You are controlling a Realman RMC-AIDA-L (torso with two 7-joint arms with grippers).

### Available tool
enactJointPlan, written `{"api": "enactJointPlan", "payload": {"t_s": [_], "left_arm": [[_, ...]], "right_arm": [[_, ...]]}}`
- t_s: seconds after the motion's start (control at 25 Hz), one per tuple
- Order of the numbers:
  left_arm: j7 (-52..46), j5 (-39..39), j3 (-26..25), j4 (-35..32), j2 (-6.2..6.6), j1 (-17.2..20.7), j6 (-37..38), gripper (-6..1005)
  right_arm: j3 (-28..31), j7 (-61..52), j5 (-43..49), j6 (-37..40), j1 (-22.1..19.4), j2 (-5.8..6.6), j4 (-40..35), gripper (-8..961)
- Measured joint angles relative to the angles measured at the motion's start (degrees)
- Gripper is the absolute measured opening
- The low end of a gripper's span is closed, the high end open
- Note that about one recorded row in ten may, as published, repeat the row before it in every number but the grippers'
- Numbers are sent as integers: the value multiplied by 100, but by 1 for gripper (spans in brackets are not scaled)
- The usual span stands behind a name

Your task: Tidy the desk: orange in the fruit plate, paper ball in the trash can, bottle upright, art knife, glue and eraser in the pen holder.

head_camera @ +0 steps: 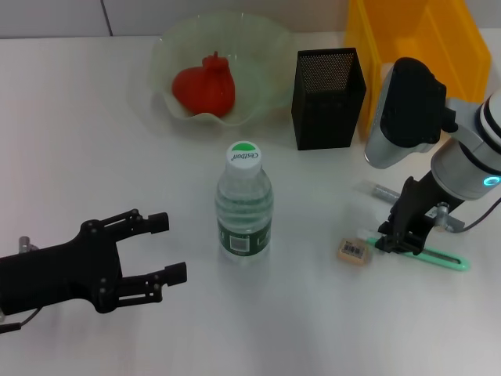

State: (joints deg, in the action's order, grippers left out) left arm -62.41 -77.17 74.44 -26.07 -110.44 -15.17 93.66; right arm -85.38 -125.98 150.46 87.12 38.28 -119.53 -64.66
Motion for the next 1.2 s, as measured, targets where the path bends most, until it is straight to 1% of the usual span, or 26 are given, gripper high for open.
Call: {"api": "enactJointPlan", "payload": {"t_s": [0.12,0.24,0.28,0.36,0.4,0.44,0.52,0.6,0.64,0.68,0.8,0.88,0.92,1.04,1.2], "left_arm": [[0,0,-5,3,-2,11,1,844],[0,1,-9,5,-4,15,2,844],[0,1,-10,6,-4,17,3,844],[0,1,-15,6,-4,26,-4,844],[0,1,-16,6,-4,27,-12,844],[0,1,-17,6,-4,29,-27,844],[0,1,-18,6,-9,31,-61,844],[0,0,-18,6,-19,27,-73,844],[0,-1,-18,6,-25,18,-74,844],[0,0,-18,6,-29,14,-75,844],[0,0,-19,6,-37,1,-76,844],[0,-1,-19,6,-43,-1,-77,844],[0,0,-18,5,-48,-3,-77,844],[0,0,-58,5,-50,-1,-77,844],[0,-1,-87,5,-61,12,-77,844]], "right_arm": [[69,-2,0,15,-50,0,-141,160],[281,3,-64,129,-201,-1,-562,160],[438,4,-134,180,-278,3,-846,161],[850,59,-391,255,-390,9,-1275,161],[1168,115,-621,232,-444,11,-1470,161],[1494,199,-921,155,-491,11,-1556,161],[2210,464,-1890,-247,-594,20,-1505,161],[2775,937,-3104,-880,-688,29,-1023,162],[2889,1228,-3672,-1176,-719,28,-675,162],[2963,1608,-4201,-1452,-749,28,-306,162],[3006,3017,-6253,-2289,-747,23,1142,162],[3004,3884,-7393,-2567,-562,34,2125,162],[3004,4272,-7790,-2633,-417,41,2564,163],[3012,4841,-8284,-2915,-79,40,3321,163],[2983,5243,-8212,-3211,172,7,3895,164]]}}
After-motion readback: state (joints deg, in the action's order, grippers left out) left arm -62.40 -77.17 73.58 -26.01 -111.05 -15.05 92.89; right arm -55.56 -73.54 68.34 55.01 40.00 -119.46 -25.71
